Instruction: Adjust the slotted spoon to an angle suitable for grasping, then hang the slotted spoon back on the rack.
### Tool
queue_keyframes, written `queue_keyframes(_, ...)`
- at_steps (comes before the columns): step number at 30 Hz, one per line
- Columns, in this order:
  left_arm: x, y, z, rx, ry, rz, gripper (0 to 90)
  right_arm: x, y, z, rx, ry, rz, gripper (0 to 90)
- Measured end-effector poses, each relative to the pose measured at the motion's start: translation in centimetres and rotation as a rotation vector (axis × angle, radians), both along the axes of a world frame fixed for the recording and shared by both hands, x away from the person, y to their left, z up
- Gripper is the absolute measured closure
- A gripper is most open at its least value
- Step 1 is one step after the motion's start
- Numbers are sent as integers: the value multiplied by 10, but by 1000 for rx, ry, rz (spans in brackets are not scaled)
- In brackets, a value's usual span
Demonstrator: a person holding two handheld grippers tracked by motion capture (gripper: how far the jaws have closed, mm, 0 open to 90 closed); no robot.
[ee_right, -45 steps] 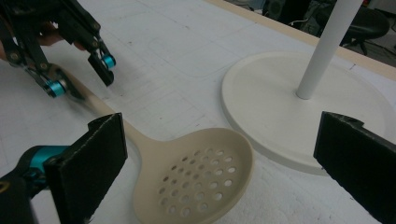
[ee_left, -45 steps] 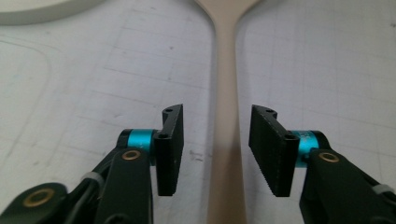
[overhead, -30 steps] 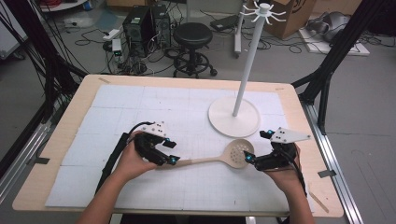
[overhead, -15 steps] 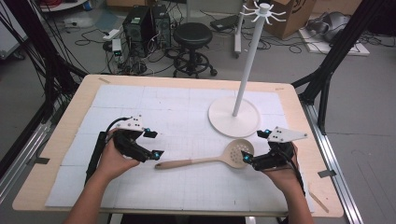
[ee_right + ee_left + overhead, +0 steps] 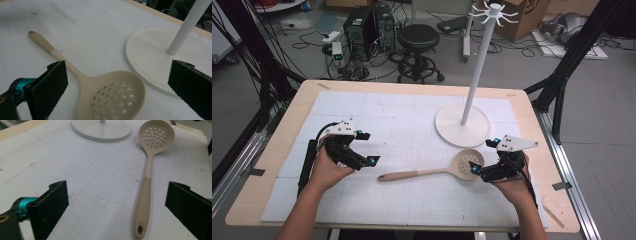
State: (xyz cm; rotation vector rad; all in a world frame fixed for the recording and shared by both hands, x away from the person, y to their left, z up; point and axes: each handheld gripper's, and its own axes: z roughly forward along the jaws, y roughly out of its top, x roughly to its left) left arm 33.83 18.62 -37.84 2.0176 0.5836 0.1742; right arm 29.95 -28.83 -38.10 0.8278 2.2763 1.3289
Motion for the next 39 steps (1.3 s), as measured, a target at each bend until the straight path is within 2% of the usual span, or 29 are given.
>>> queue_keyframes(2, 1, 1, 0, -1, -7, 23, 16, 0, 0, 0, 1, 2, -2, 16)
queue_keyframes(9, 1, 5, 0, -6, -13, 40, 16, 1, 3, -2, -11, 14, 8, 16)
queue_keyframes(17, 1, 8, 0, 0, -31, 52, 16, 1, 5, -1, -13, 17, 16, 16)
queue_keyframes(25, 0, 16, -5, 6, -31, 54, 16, 1, 11, -1, -29, 18, 29, 15)
queue_keyframes(31, -1, 28, -11, 16, -13, 64, 16, 7, 29, 2, -50, 15, 68, 16)
queue_keyframes(36, -2, 31, -10, 2, -17, 61, 17, 15, 50, 0, -79, 55, 123, 16)
queue_keyframes(39, -3, 29, -9, -9, -24, 40, 16, 19, 64, 0, -102, 86, 161, 16)
